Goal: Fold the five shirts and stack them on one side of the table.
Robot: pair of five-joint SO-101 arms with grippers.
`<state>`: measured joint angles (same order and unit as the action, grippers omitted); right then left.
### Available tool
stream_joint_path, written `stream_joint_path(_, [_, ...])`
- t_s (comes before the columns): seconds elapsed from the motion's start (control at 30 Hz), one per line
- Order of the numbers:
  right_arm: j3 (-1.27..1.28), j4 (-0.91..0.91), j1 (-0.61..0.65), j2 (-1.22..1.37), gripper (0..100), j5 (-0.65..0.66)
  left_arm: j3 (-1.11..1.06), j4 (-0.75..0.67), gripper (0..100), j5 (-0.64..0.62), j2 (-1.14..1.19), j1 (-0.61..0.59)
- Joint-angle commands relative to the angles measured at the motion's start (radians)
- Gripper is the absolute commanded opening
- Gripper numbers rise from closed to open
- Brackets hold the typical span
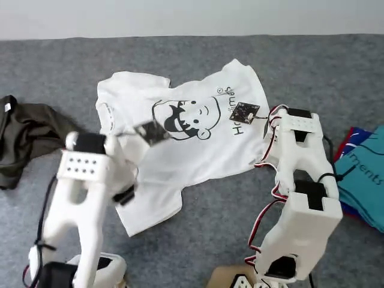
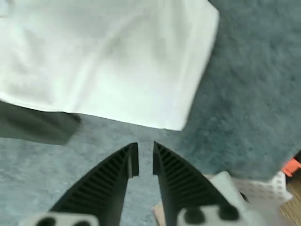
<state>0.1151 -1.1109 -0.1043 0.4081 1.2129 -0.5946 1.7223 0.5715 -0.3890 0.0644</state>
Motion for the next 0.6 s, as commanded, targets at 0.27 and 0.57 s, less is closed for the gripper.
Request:
stream_joint_path(0.27, [0.009, 0.004, -0.004, 0.005, 1.1, -0.026, -0.22, -0.18, 10, 0.006, -0.072, 0.107])
stream_joint_path(0.57, [0.009, 0.004, -0.005, 0.005, 1.1, -0.026, -0.371, -0.219, 10, 0.008, -0.077, 0.132])
